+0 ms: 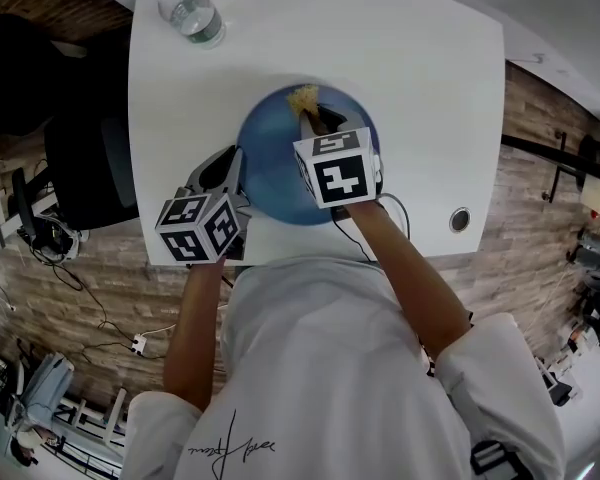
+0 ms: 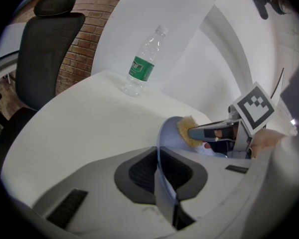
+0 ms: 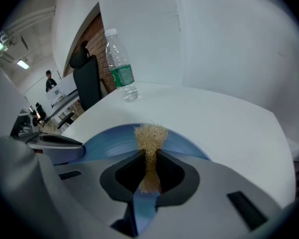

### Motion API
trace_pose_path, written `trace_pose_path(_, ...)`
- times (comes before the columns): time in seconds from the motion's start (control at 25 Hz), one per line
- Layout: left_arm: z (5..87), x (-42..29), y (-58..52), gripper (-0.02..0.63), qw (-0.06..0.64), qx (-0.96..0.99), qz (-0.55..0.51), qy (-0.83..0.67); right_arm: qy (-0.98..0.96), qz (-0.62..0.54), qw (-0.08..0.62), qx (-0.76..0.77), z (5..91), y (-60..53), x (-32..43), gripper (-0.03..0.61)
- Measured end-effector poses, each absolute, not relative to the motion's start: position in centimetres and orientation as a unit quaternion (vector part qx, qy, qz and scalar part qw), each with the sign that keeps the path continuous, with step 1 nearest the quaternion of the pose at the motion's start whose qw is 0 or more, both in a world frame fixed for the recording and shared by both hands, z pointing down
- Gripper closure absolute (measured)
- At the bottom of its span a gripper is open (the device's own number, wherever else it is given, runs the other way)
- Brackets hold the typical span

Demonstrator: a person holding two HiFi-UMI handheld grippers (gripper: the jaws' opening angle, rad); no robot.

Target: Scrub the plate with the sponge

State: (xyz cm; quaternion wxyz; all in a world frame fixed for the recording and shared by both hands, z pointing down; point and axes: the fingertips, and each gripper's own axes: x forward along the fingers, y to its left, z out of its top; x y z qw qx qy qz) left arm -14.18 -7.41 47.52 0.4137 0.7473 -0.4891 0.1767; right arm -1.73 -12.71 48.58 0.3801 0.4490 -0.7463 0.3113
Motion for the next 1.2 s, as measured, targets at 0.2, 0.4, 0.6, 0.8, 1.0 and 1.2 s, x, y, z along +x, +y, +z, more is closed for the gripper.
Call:
trace_pose_path(0.2,47.6,-14.0,-7.4,0.589,0.412,0.749,0.177,-0.488,-0.756,0.304,0.380,0.438,48.8,-12.7,-2.9,0.531)
trace_pose_path(0.4,47.5,-14.1,-7.4,0.591,0.412,0.746,0.178,-0.491,-0.770,0.290,0.380,0.422,48.9,-12.5,-4.4,0.531)
trace_pose_path(0.6,47.5,-14.0,-7.4,0.591,0.413,0.746,0.178,-0.491,-0.777,0.282,0.386,0.410,48.9,-12.2,-5.3,0.531)
trace_pose_path(0.8,47.5,-14.1,-7.5,0.591,0.413,0.744,0.177,-0.494,-0.786,0.267,0.396,0.393,48.9,-12.0,-6.4,0.531)
trace_pose_path(1.0,47.6,-14.1,-7.3,0.592,0.421,0.740,0.171,-0.495,-0.793,0.266,0.394,0.380,49.0,-11.4,-7.2,0.531)
trace_pose_path(1.2,47.6,-14.2,-7.5,0.592,0.421,0.737,0.168,-0.501,-0.802,0.271,0.387,0.366,48.9,-11.0,-8.1,0.531)
